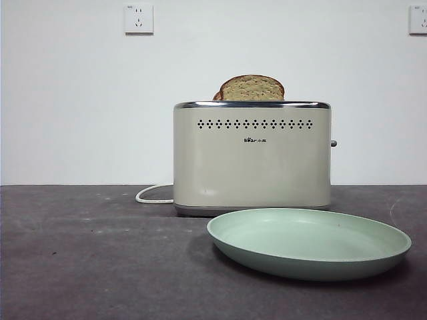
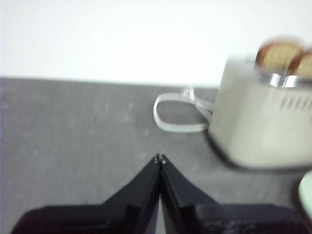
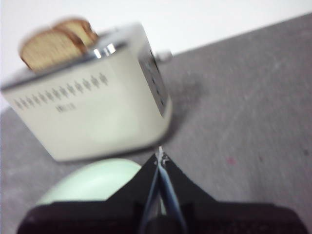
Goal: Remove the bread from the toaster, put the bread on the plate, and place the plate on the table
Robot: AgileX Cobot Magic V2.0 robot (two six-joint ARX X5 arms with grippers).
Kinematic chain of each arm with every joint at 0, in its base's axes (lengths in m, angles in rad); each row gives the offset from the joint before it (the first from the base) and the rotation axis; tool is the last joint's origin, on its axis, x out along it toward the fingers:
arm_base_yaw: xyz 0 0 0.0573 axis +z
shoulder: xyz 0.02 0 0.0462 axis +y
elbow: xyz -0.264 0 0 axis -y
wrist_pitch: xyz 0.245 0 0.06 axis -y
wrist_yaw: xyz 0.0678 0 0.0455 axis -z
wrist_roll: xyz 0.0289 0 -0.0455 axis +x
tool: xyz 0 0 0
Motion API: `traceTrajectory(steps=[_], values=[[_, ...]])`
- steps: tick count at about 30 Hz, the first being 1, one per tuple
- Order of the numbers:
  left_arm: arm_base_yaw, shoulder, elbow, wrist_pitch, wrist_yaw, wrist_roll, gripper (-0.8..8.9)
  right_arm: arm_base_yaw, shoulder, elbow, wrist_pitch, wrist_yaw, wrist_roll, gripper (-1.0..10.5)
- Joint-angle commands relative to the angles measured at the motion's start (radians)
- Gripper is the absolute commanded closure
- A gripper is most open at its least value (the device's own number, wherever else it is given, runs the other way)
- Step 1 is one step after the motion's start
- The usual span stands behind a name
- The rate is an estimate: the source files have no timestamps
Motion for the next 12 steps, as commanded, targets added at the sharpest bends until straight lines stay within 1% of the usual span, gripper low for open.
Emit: traceTrajectory(steps=[1,5,7,12], values=[[0.003,0.018,0.058,-0.023,-0.002,-0.054,8.19,0.002,0.045,0.061,0.008,-0.028,0.031,9.6],[0.003,0.073,0.179,-0.098,-0.001,-0.053,8.19,0.003,0.157,0.191,-0.070,-0.066,0.023,9.6],[0.003,0.108,0.244,-0.140,-0.001,-0.050,8.19,0.005,0.222,0.267,-0.132,-0.101,-0.015,9.6],[0.003,0.216,0.428,-0.291,0.025,-0.006,8.19,0.027,0.389,0.497,-0.355,-0.135,-0.137,9.6]])
